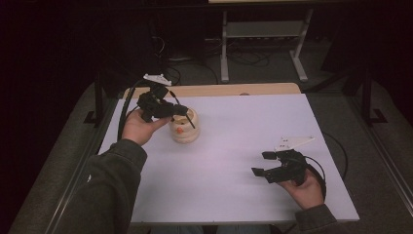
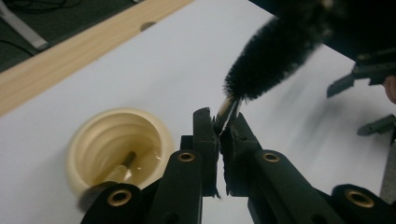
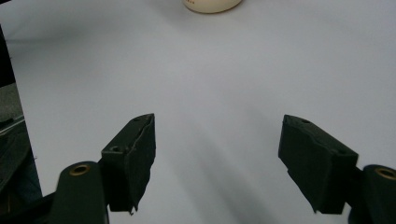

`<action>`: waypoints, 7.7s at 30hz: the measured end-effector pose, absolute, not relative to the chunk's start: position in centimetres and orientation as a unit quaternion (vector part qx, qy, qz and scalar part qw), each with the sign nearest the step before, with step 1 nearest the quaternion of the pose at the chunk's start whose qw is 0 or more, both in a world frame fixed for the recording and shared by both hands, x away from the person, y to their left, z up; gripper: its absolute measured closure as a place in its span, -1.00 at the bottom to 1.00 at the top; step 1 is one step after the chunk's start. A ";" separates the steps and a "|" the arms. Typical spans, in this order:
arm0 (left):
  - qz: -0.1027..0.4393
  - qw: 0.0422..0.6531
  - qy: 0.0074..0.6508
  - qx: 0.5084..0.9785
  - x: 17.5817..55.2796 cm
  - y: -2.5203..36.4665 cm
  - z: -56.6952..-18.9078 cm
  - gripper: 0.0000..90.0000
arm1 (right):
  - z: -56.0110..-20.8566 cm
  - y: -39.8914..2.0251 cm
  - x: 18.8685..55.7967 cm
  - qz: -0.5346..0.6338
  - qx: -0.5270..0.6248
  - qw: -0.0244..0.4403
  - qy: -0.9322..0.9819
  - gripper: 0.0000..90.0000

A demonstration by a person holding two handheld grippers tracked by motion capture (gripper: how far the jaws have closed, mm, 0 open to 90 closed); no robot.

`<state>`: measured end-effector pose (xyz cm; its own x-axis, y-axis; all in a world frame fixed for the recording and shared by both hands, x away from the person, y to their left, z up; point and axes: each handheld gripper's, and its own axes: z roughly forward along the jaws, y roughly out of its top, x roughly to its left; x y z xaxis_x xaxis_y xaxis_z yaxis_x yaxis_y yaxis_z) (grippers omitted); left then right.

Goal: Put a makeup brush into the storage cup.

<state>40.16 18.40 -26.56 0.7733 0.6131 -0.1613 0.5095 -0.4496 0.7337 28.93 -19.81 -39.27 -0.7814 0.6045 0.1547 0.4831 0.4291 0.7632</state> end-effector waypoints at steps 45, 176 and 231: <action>0.117 0.388 0.440 0.801 43.2 20.2 -30.1 0.88 | -39.2 -19.9 29.1 0.432 0.324 0.066 0.839 -0.40; 0.107 0.437 0.332 0.829 32.6 18.7 -34.3 -0.35 | -40.0 -21.5 29.2 0.431 0.373 0.104 0.815 -0.60; 0.123 0.452 0.325 0.821 27.1 23.3 -38.5 -0.57 | -40.8 -21.8 28.0 0.417 0.379 0.109 0.819 -0.66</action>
<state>27.11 23.33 -38.53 0.7583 0.6453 -0.0927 0.4236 -0.3796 0.8225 27.99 -21.80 -40.82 -0.6893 0.7116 0.1364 0.5293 0.3659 0.7654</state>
